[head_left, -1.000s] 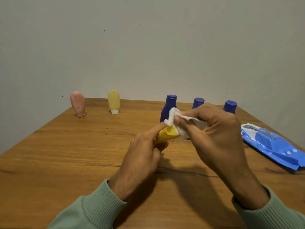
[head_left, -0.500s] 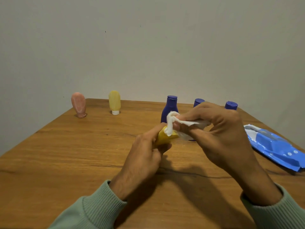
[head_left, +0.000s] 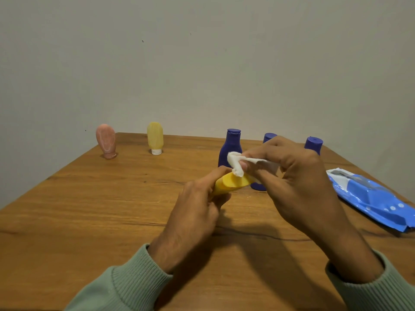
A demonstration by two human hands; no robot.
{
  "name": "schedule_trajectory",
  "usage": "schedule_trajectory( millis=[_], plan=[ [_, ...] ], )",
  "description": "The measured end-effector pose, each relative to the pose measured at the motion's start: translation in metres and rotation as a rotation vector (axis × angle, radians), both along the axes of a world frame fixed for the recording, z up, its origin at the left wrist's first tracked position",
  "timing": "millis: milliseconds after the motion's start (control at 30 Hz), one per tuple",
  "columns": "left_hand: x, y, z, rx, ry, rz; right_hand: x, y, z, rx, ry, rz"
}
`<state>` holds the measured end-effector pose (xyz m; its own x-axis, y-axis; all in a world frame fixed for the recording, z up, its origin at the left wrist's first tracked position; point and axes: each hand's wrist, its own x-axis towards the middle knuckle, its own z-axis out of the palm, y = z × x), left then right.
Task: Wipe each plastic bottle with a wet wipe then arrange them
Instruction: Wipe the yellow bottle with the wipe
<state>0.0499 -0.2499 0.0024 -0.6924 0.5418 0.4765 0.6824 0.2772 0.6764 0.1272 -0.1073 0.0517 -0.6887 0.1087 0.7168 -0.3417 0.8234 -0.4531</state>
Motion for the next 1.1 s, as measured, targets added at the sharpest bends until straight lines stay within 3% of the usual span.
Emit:
schedule_trajectory(
  millis=[233, 500, 800, 1100],
  plan=[
    [0.002, 0.003, -0.006, -0.006, -0.088, 0.063, 0.005, -0.013, 0.001, 0.133, 0.037, 0.118],
    [0.003, 0.0, 0.0, 0.027, -0.121, -0.009, 0.008, -0.003, 0.008, 0.142, 0.047, 0.153],
    [-0.001, 0.001, -0.001, 0.077, -0.152, -0.065, 0.006, -0.004, 0.004, 0.042, 0.04, -0.045],
    [-0.002, 0.001, -0.007, 0.122, -0.12, -0.054, 0.007, -0.016, 0.0, 0.079, 0.031, 0.003]
  ],
)
